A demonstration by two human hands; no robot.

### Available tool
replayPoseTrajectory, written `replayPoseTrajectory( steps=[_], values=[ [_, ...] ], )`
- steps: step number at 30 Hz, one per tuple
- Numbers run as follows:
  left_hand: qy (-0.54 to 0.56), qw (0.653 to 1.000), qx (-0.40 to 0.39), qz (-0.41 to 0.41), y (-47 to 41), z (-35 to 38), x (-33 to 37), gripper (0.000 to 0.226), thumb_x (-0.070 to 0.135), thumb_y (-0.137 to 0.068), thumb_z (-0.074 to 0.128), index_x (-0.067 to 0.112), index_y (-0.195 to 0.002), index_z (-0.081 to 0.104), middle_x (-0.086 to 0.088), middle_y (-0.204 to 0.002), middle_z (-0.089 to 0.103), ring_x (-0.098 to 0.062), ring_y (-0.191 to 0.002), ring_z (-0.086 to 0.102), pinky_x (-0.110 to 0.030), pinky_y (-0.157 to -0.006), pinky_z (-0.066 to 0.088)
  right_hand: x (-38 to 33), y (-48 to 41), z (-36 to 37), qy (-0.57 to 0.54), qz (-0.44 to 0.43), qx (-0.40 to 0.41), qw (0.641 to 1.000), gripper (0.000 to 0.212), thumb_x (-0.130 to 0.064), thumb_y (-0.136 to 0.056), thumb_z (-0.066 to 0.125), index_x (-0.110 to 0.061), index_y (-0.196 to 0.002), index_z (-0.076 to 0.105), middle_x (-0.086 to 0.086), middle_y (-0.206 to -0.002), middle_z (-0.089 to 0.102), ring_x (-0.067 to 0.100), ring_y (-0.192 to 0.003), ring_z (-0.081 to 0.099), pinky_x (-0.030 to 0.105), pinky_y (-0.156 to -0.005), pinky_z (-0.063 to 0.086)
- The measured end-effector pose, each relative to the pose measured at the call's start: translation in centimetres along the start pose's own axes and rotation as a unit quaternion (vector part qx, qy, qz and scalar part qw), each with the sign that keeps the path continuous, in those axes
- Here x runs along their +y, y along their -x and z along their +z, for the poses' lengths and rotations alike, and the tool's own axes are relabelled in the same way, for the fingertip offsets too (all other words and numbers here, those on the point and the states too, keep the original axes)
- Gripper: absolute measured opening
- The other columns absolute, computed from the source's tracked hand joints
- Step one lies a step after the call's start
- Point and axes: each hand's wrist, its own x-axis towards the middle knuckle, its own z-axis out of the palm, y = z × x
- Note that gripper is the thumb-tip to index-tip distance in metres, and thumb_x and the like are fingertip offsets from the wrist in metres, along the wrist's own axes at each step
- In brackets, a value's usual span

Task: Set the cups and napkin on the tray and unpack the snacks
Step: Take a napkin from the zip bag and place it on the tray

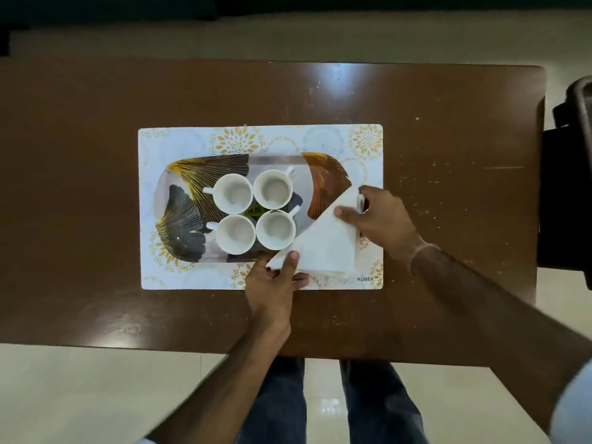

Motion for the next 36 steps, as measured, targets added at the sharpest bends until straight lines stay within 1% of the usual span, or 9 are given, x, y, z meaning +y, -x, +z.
replayPoseTrajectory(
  steps=[2,4,7,10,13,16,20,28,36],
  values=[
    [-0.003,1.000,0.018,0.012,-0.2,0.3,-0.3,0.014,0.020,-0.085,0.079,0.021,-0.096,0.071,0.002,-0.086,0.079,-0.026,-0.067,0.077,-0.034,-0.056,0.062,-0.5,-0.3,0.8,0.036,-0.019,0.049,0.998,0.047,-0.038,-0.083,0.078,-0.011,-0.117,0.059,0.005,-0.107,0.068,0.022,-0.091,0.065,0.027,-0.070,0.053],
    [-0.039,0.998,0.042,0.030,-0.2,0.7,-0.4,0.026,0.025,-0.082,0.082,0.019,-0.101,0.065,-0.004,-0.092,0.078,-0.024,-0.067,0.076,-0.036,-0.059,0.063,-1.0,0.0,1.6,0.072,-0.028,0.086,0.993,0.064,-0.037,-0.081,0.080,-0.014,-0.131,0.048,0.012,-0.128,0.056,0.029,-0.113,0.058,0.037,-0.091,0.053],
    [-0.189,0.973,0.095,0.091,0.3,0.4,-0.1,0.049,0.038,-0.076,0.085,0.028,-0.109,0.051,0.005,-0.106,0.068,-0.016,-0.088,0.067,-0.030,-0.077,0.055,-1.4,1.8,3.0,0.241,-0.102,0.165,0.951,0.079,-0.054,-0.080,0.071,-0.018,-0.143,0.038,0.013,-0.151,0.034,0.035,-0.134,0.040,0.055,-0.107,0.038],
    [-0.260,0.946,0.102,0.165,1.7,-1.1,0.3,0.054,0.041,-0.078,0.082,0.031,-0.113,0.043,0.006,-0.110,0.054,-0.005,-0.097,0.055,-0.013,-0.075,0.042,-0.6,4.1,5.0,0.340,-0.197,0.106,0.914,0.084,-0.067,-0.084,0.050,-0.021,-0.152,0.031,0.009,-0.166,0.016,0.035,-0.151,0.021,0.060,-0.116,0.015],
    [-0.379,0.860,0.051,0.336,2.2,-2.4,1.5,0.038,0.041,-0.087,0.072,0.035,-0.117,0.051,0.014,-0.116,0.051,0.012,-0.101,0.049,-0.001,-0.078,0.034,0.9,4.7,6.3,0.390,-0.211,0.030,0.896,0.090,-0.073,-0.090,0.037,-0.018,-0.159,0.019,0.008,-0.170,0.003,0.032,-0.157,0.000,0.064,-0.121,0.001],
    [-0.466,0.789,-0.024,0.399,0.2,-2.2,3.9,0.041,0.037,-0.089,0.072,0.029,-0.127,0.060,0.004,-0.126,0.067,-0.010,-0.103,0.065,-0.028,-0.078,0.055,1.6,4.2,6.1,0.419,-0.209,-0.001,0.884,0.094,-0.076,-0.091,0.024,-0.015,-0.161,0.010,0.007,-0.170,-0.001,0.029,-0.157,-0.006,0.065,-0.120,-0.002],
    [-0.540,0.726,-0.071,0.420,-2.0,-1.9,5.5,0.030,0.027,-0.087,0.074,0.024,-0.116,0.072,-0.008,-0.095,0.078,-0.035,-0.079,0.073,-0.042,-0.066,0.060,1.9,3.4,5.3,0.447,-0.238,-0.027,0.862,0.092,-0.074,-0.093,0.022,-0.013,-0.160,0.012,0.009,-0.170,0.001,0.029,-0.157,-0.005,0.066,-0.120,-0.002],
    [-0.544,0.697,-0.094,0.457,-2.9,-3.3,5.2,0.029,0.017,-0.082,0.076,0.024,-0.110,0.078,0.001,-0.104,0.079,-0.025,-0.086,0.075,-0.041,-0.065,0.062,1.6,1.9,4.1,0.460,-0.264,-0.055,0.846,0.092,-0.072,-0.092,0.025,-0.014,-0.161,0.006,0.006,-0.170,-0.007,0.026,-0.156,-0.015,0.065,-0.119,-0.011],
    [-0.538,0.699,-0.096,0.461,-2.1,-4.1,5.6,0.041,0.037,-0.081,0.078,0.022,-0.118,0.072,0.000,-0.115,0.076,-0.020,-0.096,0.074,-0.042,-0.071,0.061,1.4,2.7,4.8,0.448,-0.247,-0.009,0.859,0.083,-0.067,-0.097,0.015,-0.014,-0.161,0.010,0.007,-0.170,-0.003,0.027,-0.157,-0.007,0.065,-0.120,-0.007]
  ],
)
